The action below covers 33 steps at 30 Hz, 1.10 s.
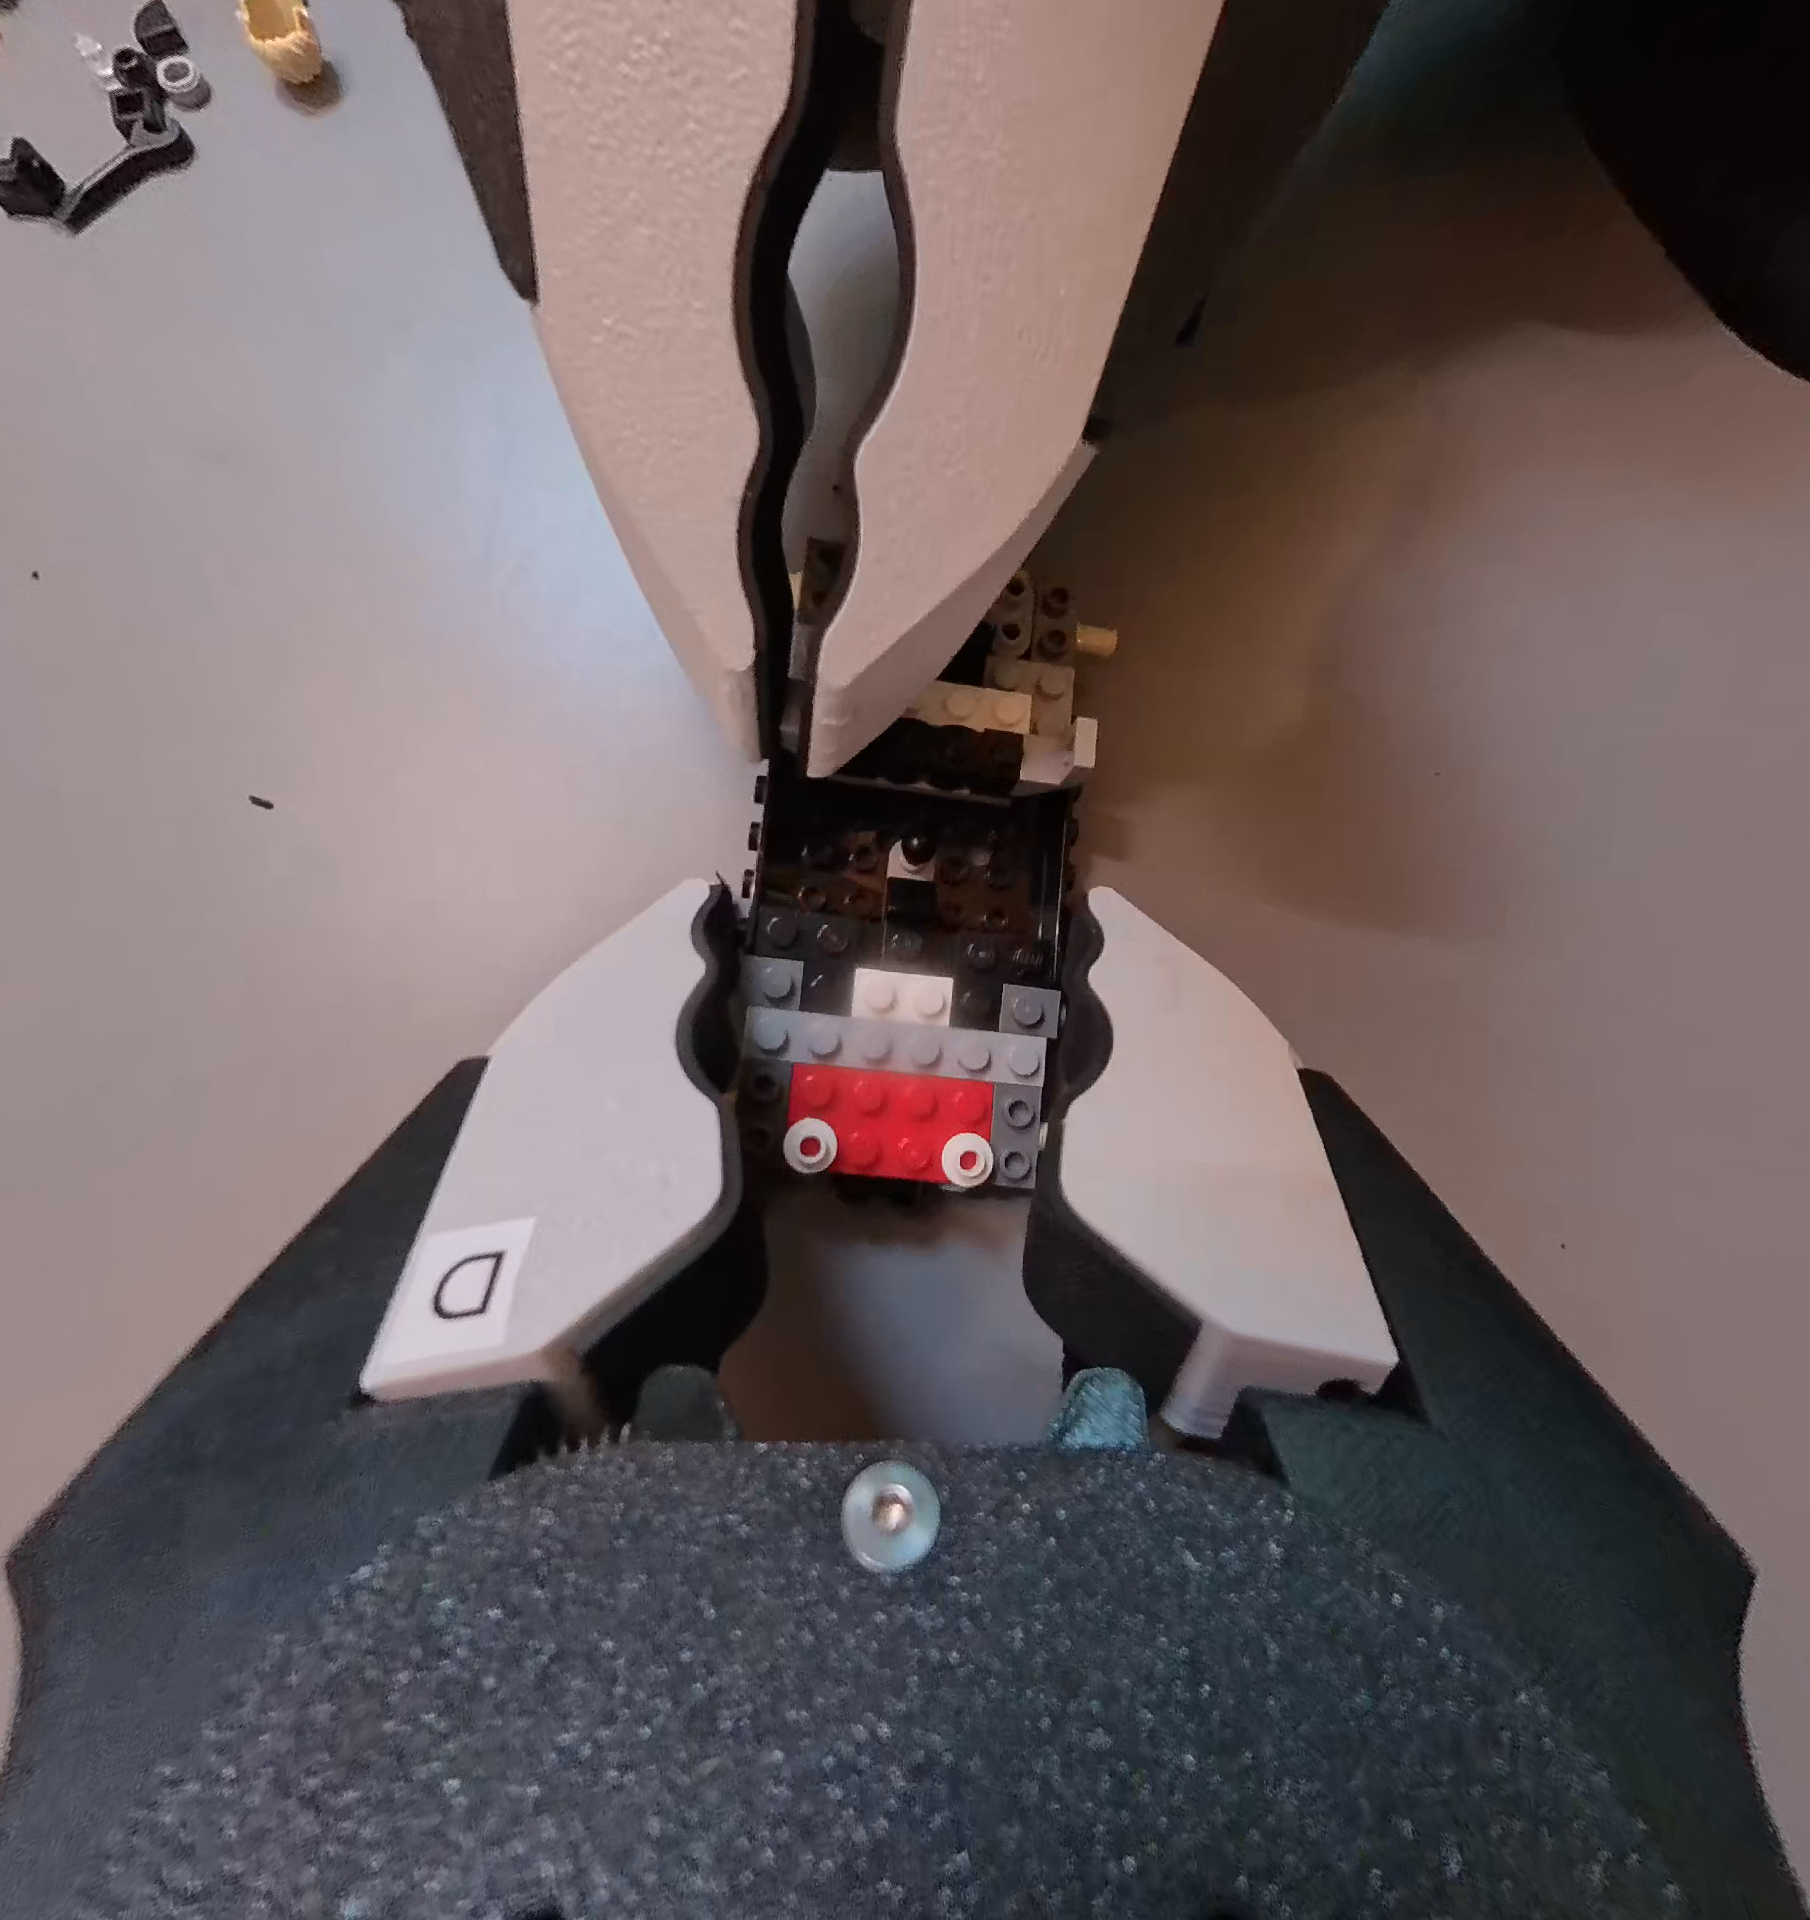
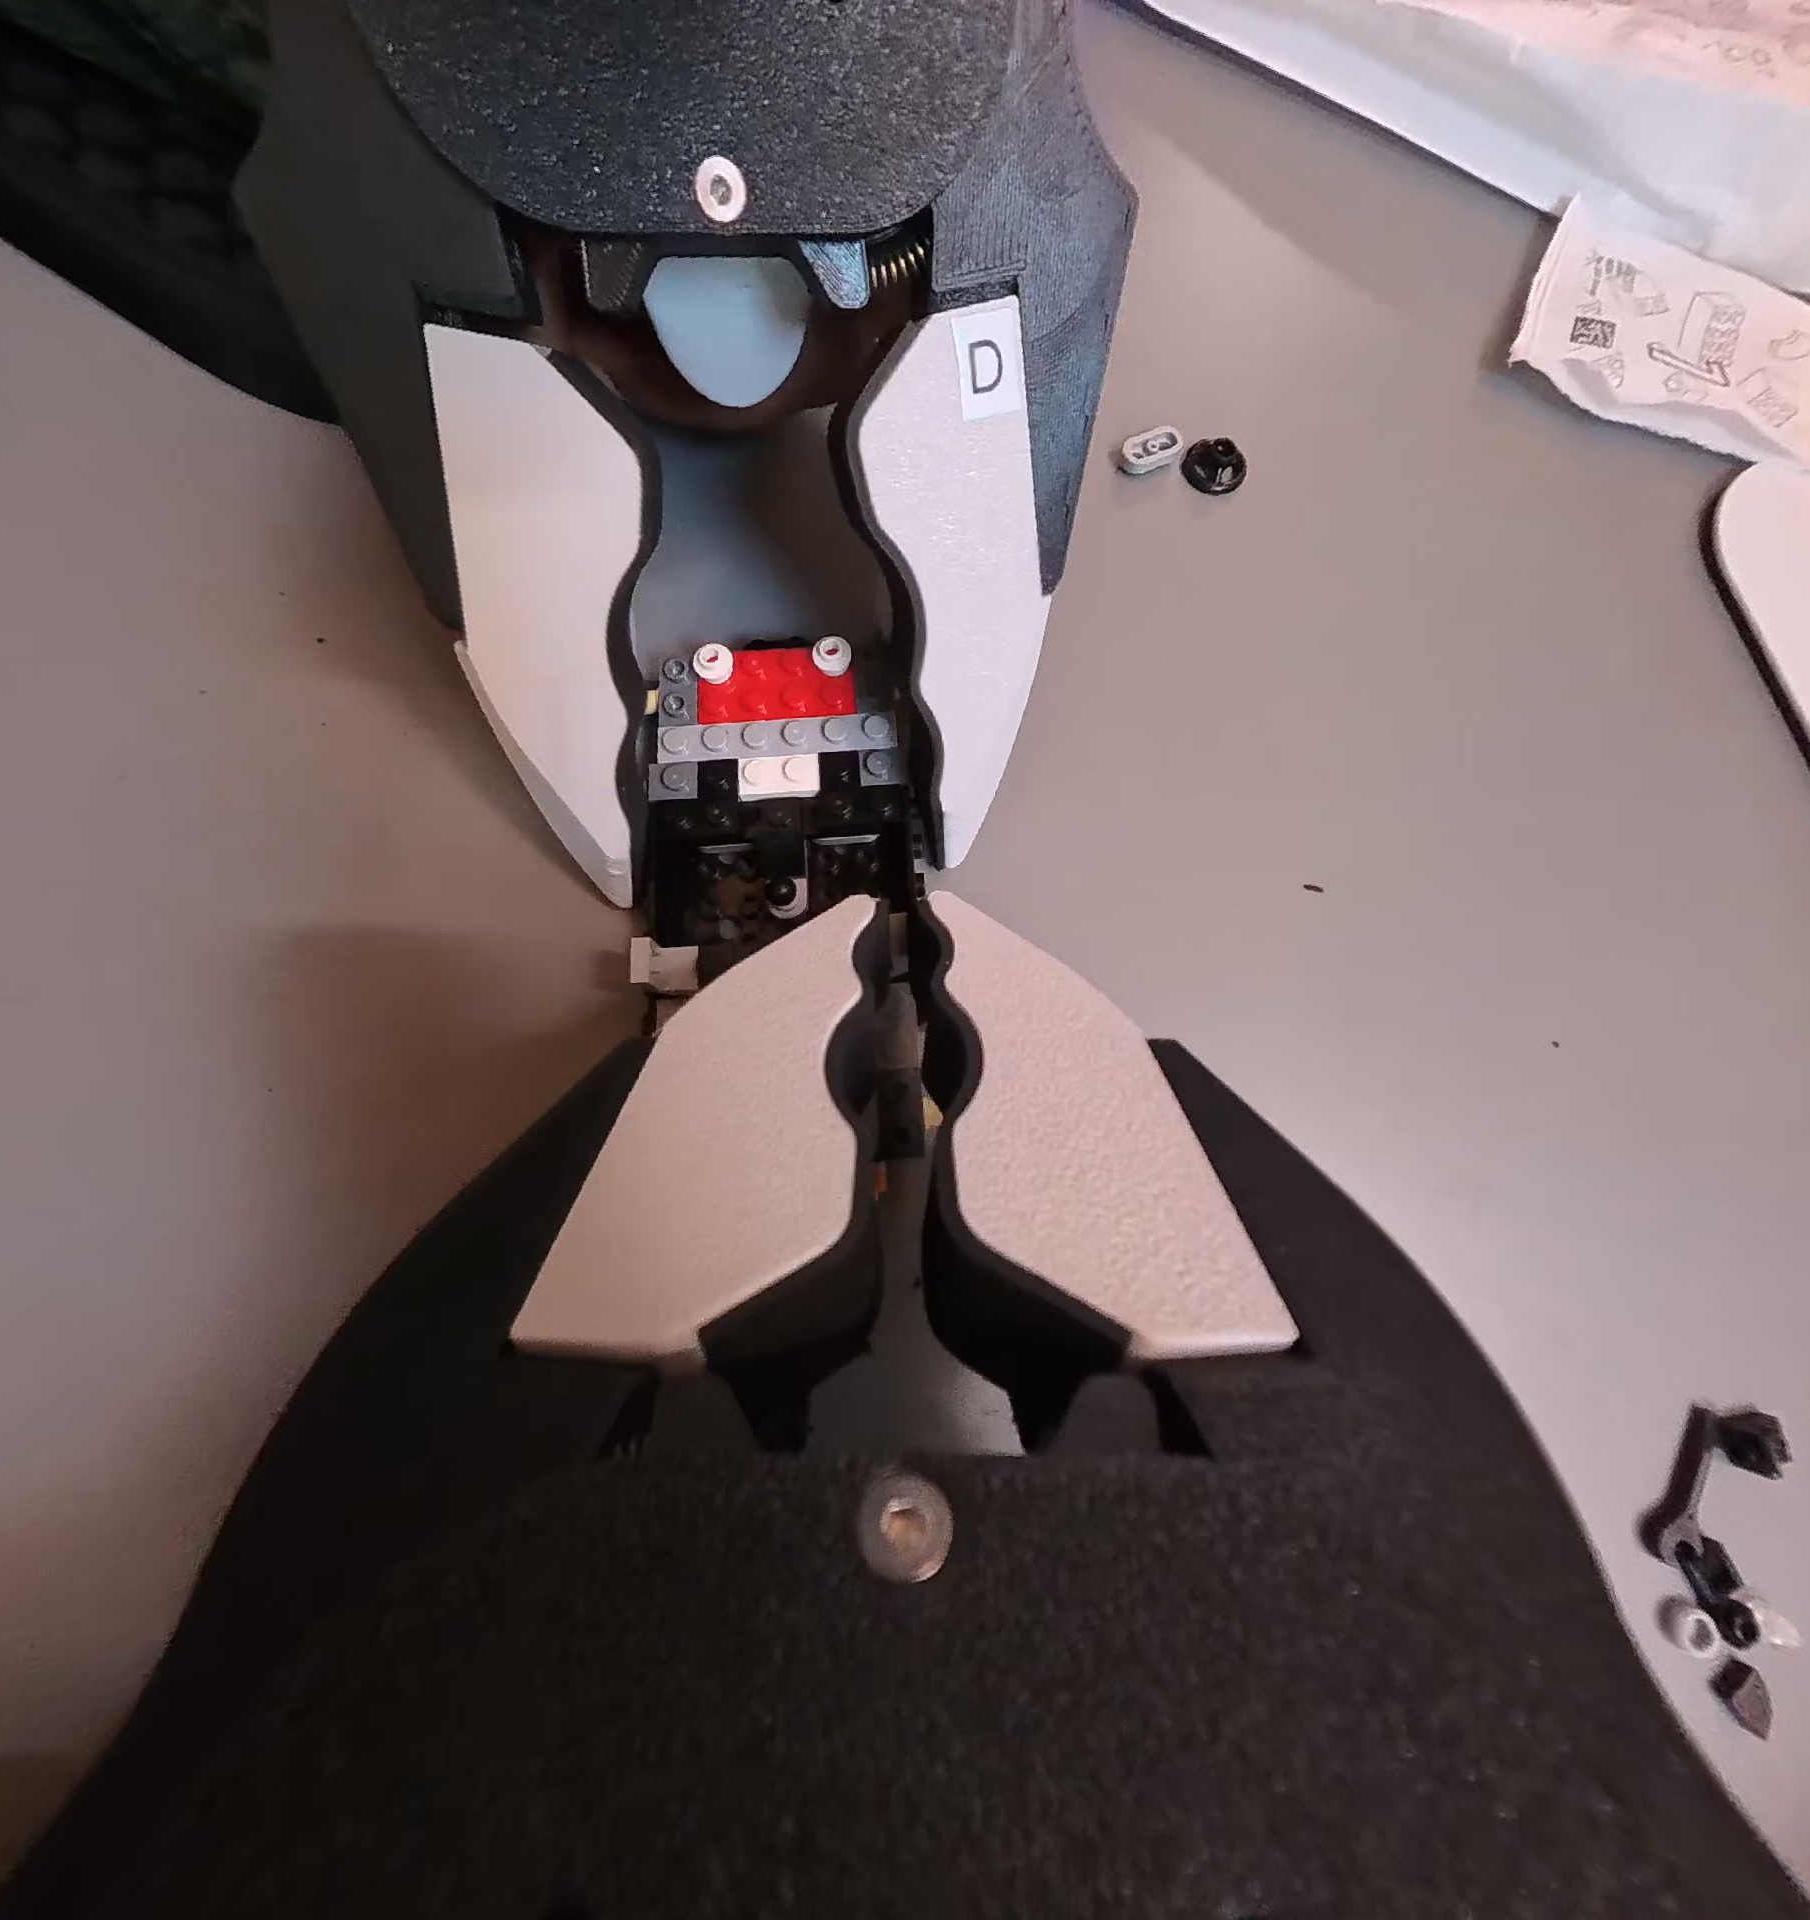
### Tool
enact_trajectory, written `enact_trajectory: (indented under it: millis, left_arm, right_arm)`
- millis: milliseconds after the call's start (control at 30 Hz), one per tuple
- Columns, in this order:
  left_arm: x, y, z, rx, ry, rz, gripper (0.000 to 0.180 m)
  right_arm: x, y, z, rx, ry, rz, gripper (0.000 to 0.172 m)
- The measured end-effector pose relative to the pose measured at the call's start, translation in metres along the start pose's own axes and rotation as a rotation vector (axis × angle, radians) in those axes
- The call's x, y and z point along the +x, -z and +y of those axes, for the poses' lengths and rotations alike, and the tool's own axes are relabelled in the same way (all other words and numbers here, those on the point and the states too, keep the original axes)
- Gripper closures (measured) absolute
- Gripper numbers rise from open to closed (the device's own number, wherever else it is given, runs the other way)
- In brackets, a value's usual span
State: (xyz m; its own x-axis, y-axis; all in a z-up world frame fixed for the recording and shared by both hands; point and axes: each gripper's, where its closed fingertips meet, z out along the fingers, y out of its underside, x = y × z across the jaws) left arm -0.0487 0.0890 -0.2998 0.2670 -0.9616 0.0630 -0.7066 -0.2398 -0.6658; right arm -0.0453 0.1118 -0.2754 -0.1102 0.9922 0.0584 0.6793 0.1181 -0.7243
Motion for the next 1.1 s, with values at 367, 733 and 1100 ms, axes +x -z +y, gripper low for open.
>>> enact_trajectory:
  millis: [367, 733, 1100]
  left_arm:
    - [0.001, 0.0, 0.0, -0.012, 0.028, 0.005, 0.121]
    - [0.001, 0.0, -0.001, -0.006, 0.043, 0.005, 0.121]
    - [-0.004, -0.001, -0.003, 0.015, 0.083, -0.035, 0.121]
  right_arm:
    - [0.0, 0.002, -0.003, 0.057, -0.01, -0.01, 0.169]
    - [0.001, 0.024, -0.024, 0.173, -0.016, -0.001, 0.169]
    - [-0.007, 0.045, -0.017, 0.197, -0.107, -0.007, 0.169]
